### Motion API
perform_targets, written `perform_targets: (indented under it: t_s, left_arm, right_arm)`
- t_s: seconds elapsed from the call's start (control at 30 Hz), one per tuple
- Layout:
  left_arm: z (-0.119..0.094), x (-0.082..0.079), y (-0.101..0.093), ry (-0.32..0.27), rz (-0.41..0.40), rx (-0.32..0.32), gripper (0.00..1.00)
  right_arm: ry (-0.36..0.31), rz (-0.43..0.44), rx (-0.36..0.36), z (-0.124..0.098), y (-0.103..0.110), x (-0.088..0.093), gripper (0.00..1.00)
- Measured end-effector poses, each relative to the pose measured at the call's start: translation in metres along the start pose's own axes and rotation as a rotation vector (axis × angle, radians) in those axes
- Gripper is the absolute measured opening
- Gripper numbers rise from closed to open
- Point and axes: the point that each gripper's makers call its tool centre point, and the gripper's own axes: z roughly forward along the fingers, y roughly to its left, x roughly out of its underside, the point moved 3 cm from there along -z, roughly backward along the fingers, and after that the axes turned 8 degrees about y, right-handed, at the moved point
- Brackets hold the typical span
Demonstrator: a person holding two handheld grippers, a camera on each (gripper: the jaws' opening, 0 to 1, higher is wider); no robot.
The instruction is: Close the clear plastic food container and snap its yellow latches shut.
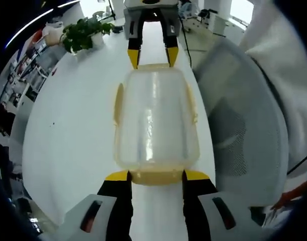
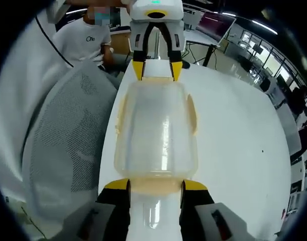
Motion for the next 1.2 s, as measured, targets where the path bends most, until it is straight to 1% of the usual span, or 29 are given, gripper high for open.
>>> perform_targets:
  t_s: [0.1, 0.3, 0.47, 0.57, 0.7, 0.83, 0.97, 1.1, 1.2]
  left_arm:
    - [0.004, -0.014, 0.003, 0.005, 0.007, 0.0, 0.36]
    - [0.01, -0.035, 0.01, 0.0, 0.007, -0.005, 0.36]
    - [0.021, -0.053, 0.016, 0.01, 0.015, -0.005, 0.36]
    - [0.029, -0.061, 0.018, 0.008, 0.008, -0.006, 0.36]
    - [0.038, -0.07, 0.018, 0.011, 0.007, 0.002, 0.36]
    - [0.042, -0.077, 0.021, 0.014, 0.003, 0.004, 0.36]
    - [0.048, -0.085, 0.026, 0.016, 0.006, -0.007, 0.36]
    - [0.055, -0.094, 0.029, 0.019, 0.012, -0.006, 0.36]
    - [0.06, -0.098, 0.031, 0.022, 0.017, -0.003, 0.36]
  right_arm:
    - [0.011, -0.001, 0.008, -0.004, -0.002, 0.011, 0.36]
    - [0.018, -0.002, 0.026, -0.012, -0.009, 0.036, 0.36]
    - [0.022, -0.001, 0.021, -0.014, -0.014, 0.055, 0.36]
    - [0.019, 0.007, 0.013, -0.015, -0.015, 0.065, 0.36]
    - [0.026, -0.003, 0.009, -0.014, -0.017, 0.077, 0.36]
    - [0.023, -0.003, 0.01, -0.013, -0.019, 0.086, 0.36]
    - [0.018, 0.004, 0.014, -0.014, -0.023, 0.095, 0.36]
    - [0.022, 0.005, 0.012, -0.012, -0.025, 0.105, 0.36]
    - [0.029, 0.005, 0.013, -0.011, -0.027, 0.113, 0.36]
